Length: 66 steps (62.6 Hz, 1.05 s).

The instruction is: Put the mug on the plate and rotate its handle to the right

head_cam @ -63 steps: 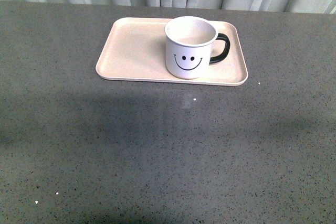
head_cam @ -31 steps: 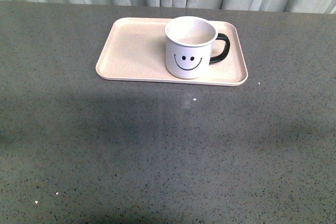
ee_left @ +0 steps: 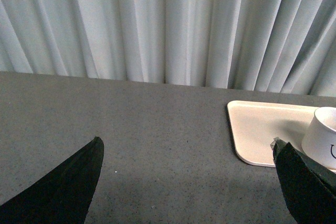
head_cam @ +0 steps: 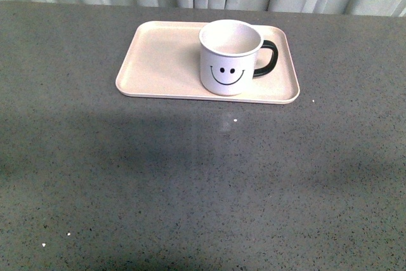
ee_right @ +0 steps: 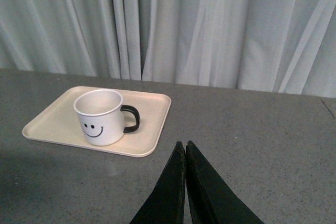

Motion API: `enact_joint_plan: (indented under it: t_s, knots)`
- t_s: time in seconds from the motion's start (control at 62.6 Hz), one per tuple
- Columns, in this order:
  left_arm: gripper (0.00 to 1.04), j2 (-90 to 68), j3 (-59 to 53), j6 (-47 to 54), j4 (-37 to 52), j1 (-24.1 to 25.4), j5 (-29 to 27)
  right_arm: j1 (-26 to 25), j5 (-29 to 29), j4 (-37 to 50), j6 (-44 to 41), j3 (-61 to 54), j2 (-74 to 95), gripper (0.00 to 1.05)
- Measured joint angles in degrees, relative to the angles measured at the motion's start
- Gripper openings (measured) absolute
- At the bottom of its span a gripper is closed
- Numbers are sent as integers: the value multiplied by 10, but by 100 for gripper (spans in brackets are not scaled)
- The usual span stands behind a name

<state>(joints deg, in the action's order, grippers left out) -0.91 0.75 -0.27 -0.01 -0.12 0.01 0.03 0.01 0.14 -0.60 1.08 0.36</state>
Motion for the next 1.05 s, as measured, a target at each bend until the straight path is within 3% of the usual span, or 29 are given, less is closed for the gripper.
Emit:
enact_joint_plan:
  t_s: [0.447,1.055]
  knots:
    - [95,0,0,0,0,0,0,0,0,0,0,0,0,97]
    - [95,0,0,0,0,0,0,0,0,0,0,0,0,95]
